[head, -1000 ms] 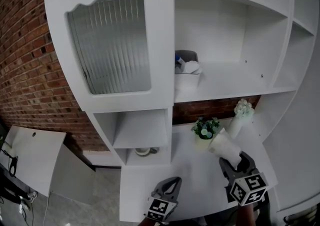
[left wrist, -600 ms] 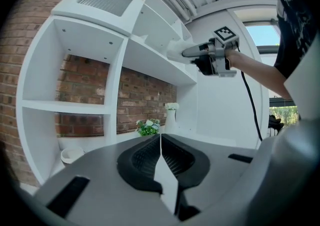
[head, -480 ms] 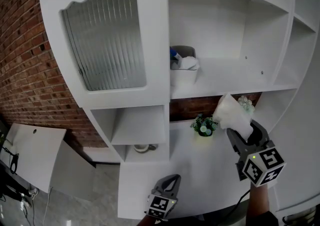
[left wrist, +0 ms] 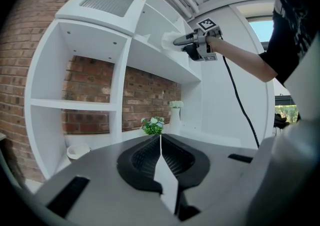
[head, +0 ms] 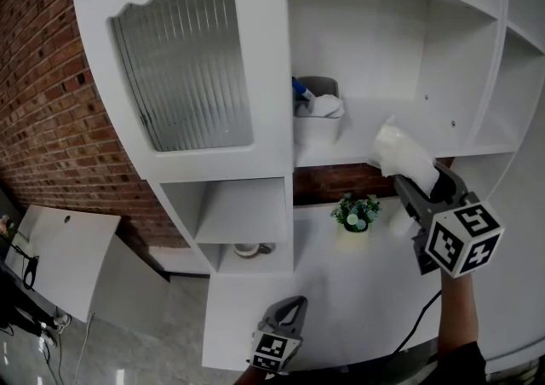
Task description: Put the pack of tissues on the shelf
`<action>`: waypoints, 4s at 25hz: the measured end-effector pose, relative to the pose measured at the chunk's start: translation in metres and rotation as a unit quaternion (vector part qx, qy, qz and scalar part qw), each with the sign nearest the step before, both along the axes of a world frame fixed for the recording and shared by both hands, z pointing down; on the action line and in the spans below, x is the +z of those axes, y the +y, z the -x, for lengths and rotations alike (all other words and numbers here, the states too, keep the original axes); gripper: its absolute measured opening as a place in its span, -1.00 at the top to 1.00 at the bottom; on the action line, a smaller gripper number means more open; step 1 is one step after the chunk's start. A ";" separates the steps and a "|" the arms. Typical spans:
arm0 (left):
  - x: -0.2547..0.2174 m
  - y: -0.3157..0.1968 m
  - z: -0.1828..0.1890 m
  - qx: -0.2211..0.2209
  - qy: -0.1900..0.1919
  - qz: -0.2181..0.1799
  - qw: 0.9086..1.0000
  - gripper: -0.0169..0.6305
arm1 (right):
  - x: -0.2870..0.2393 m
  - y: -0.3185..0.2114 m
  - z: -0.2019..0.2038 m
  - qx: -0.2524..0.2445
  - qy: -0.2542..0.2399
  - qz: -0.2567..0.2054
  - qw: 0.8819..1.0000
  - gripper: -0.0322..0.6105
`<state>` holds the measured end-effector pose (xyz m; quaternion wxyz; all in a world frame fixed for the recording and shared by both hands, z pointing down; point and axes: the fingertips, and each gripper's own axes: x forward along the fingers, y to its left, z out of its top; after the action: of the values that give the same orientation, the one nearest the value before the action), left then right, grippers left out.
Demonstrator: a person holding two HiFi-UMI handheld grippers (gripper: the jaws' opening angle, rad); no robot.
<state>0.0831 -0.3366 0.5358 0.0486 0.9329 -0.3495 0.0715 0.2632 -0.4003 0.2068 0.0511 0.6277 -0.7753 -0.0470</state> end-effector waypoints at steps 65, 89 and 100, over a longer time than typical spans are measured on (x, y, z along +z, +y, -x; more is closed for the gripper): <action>-0.002 -0.012 0.032 -0.071 0.009 0.025 0.997 0.91 | -0.046 -0.020 0.007 -0.182 -0.105 -0.030 0.977 -0.56; -0.006 0.005 0.035 -0.068 0.023 0.021 0.997 0.91 | 0.032 0.080 -0.003 -0.169 -0.142 -0.080 0.972 -0.56; -0.037 0.016 0.025 -0.051 0.040 -0.011 0.998 0.91 | 0.130 0.101 0.002 -0.114 -0.116 0.005 0.987 -0.53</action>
<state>0.0576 -0.3209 0.4986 0.0559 0.9167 -0.3947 0.0276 0.2616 -0.2990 0.3365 -0.0416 0.5366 -0.8425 0.0248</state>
